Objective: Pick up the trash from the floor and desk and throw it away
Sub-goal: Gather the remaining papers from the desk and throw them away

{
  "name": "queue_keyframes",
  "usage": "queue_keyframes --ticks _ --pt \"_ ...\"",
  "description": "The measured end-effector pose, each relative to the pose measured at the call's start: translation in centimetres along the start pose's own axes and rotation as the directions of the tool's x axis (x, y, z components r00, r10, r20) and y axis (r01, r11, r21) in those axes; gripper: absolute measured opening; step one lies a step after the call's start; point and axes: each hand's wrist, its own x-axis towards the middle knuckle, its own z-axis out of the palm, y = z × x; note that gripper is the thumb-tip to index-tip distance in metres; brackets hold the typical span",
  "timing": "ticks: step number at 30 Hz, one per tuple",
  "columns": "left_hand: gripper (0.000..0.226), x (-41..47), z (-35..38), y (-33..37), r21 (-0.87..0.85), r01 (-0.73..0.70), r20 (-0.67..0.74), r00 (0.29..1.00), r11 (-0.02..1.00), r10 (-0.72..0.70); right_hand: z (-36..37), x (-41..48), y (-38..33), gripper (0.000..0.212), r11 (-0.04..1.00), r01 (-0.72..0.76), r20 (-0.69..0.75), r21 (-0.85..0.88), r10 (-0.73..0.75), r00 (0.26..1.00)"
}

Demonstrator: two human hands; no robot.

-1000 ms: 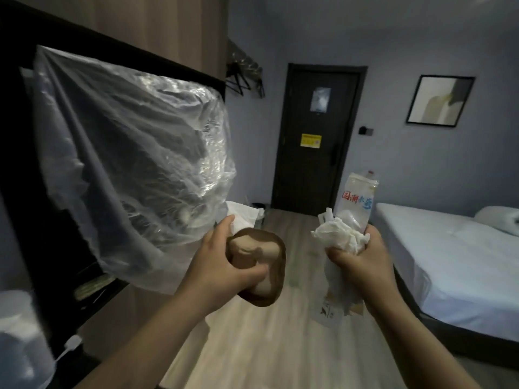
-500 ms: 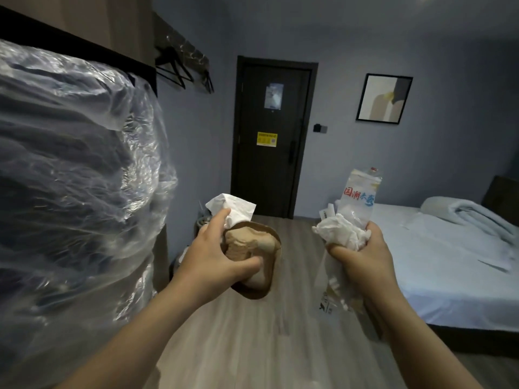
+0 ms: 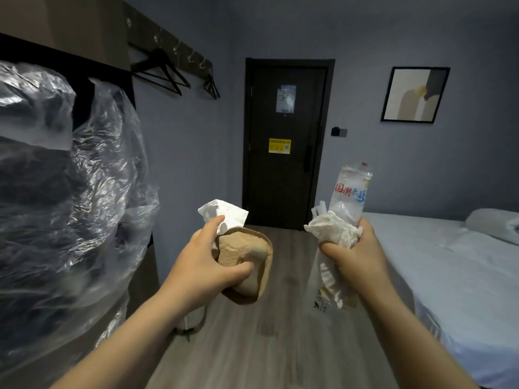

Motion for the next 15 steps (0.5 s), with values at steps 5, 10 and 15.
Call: queue_keyframes --ticks 5,10,15 --pt "0.101 7.2 2.8 -4.3 -0.023 0.02 0.012 1.0 1.0 -0.019 4.2 6.8 3.7 0.046 1.0 -0.001 0.002 -0.03 0.001 1.0" --pt "0.101 15.5 3.7 -10.2 -0.018 0.055 -0.004 0.998 0.998 -0.055 10.1 14.5 6.3 0.048 0.999 -0.009 0.015 -0.048 0.01 1.0" --pt "0.101 24.7 3.5 -15.2 -0.013 0.11 0.006 0.994 0.994 -0.11 16.5 22.2 8.1 0.045 0.995 -0.016 0.047 -0.096 0.021 0.999"
